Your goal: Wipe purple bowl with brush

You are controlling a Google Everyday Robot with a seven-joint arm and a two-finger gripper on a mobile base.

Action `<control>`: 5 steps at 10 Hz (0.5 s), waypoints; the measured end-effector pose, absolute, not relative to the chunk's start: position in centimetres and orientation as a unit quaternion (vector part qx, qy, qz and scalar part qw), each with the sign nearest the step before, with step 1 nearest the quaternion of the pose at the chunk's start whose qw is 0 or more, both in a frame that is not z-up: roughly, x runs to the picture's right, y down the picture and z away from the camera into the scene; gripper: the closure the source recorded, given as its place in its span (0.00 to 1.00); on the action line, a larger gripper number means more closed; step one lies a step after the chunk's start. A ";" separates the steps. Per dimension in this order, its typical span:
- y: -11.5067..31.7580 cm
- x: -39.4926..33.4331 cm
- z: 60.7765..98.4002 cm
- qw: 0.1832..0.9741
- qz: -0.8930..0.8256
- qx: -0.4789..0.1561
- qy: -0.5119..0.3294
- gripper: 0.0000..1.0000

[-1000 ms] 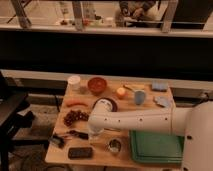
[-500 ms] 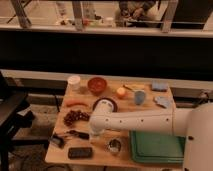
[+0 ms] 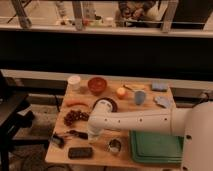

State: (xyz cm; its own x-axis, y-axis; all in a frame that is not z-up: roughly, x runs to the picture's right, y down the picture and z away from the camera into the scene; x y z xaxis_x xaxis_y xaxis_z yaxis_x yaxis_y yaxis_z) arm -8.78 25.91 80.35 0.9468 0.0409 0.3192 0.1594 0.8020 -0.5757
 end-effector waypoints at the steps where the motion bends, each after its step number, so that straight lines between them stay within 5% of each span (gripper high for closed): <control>1: 25.9 -8.8 80.3 0.936 -0.032 -0.313 -0.160 0.51; 5: 25.6 -9.3 80.4 0.936 -0.036 -0.310 -0.164 0.51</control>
